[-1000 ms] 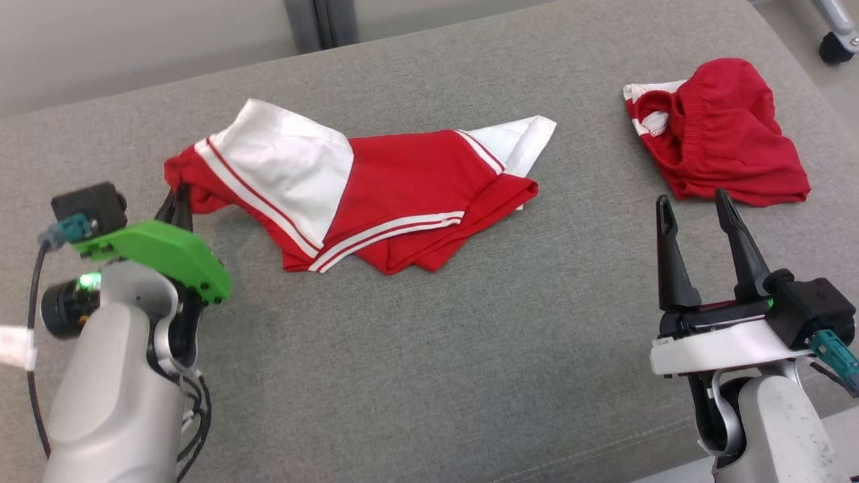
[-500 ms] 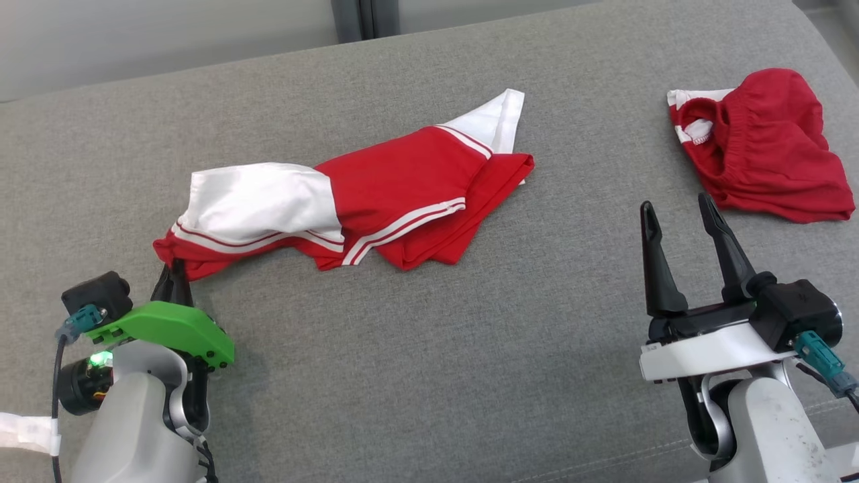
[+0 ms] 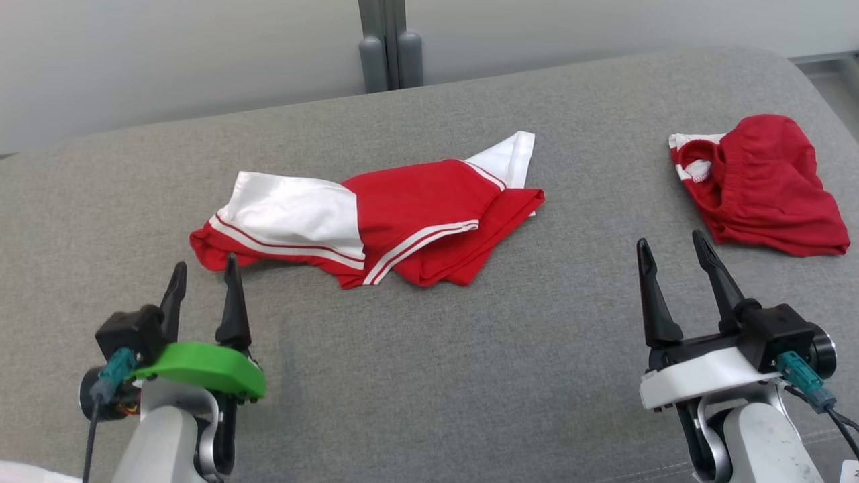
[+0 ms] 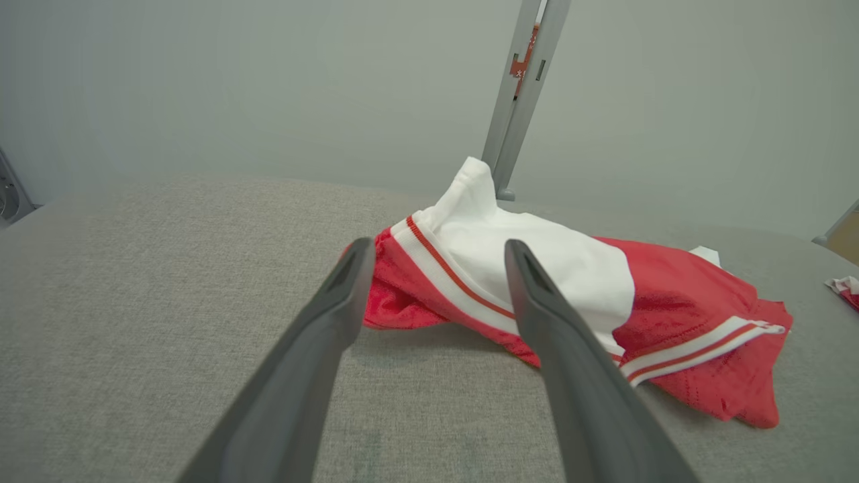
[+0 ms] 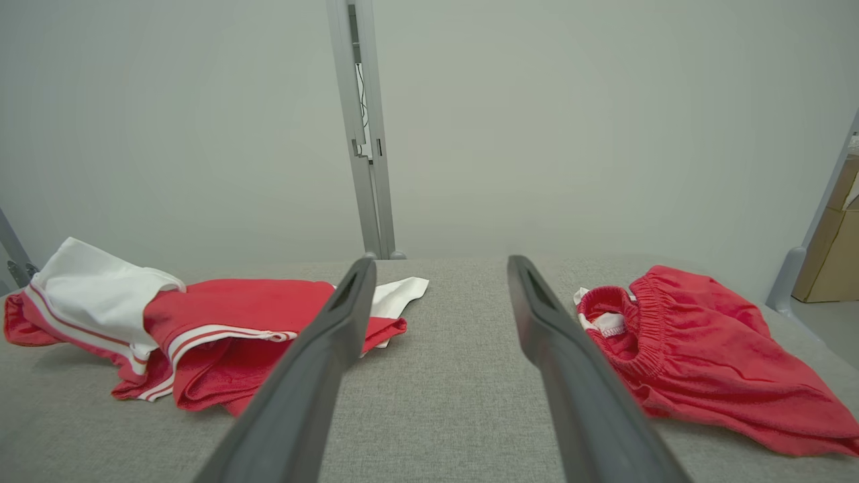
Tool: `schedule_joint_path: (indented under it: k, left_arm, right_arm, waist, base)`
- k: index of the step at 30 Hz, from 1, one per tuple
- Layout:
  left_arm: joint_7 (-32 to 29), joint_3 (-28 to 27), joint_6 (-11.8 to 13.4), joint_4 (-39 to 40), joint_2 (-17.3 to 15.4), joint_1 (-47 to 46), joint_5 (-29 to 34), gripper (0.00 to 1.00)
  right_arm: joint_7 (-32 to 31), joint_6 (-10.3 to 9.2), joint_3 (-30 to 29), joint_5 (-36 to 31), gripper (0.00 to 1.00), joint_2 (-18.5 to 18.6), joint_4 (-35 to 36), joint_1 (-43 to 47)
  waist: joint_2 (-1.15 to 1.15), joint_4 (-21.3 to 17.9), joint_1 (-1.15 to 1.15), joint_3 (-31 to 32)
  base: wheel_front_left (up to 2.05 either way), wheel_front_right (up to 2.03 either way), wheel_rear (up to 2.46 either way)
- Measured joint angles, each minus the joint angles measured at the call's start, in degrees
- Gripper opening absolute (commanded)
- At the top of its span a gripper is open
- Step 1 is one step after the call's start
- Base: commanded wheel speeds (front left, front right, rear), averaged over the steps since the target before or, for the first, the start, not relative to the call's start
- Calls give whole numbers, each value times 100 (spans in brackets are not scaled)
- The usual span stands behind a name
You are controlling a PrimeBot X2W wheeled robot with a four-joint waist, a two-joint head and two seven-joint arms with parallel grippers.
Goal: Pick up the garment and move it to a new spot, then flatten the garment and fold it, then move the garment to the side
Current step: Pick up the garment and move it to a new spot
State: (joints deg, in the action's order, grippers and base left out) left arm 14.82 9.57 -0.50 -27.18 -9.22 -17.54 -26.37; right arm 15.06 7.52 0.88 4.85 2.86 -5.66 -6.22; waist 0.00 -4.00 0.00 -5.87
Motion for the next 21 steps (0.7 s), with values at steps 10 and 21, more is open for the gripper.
schedule_joint_path:
  k: [10, 21]
  left_arm:
    - [23, -380, 73, 1256, 344, 1448, 394, 100]
    - [22, -545, 27, 1538, 494, 1942, 624, 100]
  right_arm:
    - [-1, 1, 29, -93, 100, 0, -209, 381]
    - [-1, 1, 201, 141, 100, -1, -264, 608]
  waist:
    - [0, 254, 0, 492]
    - [0, 409, 0, 701]
  base:
    - [0, 0, 0]
    - [0, 0, 0]
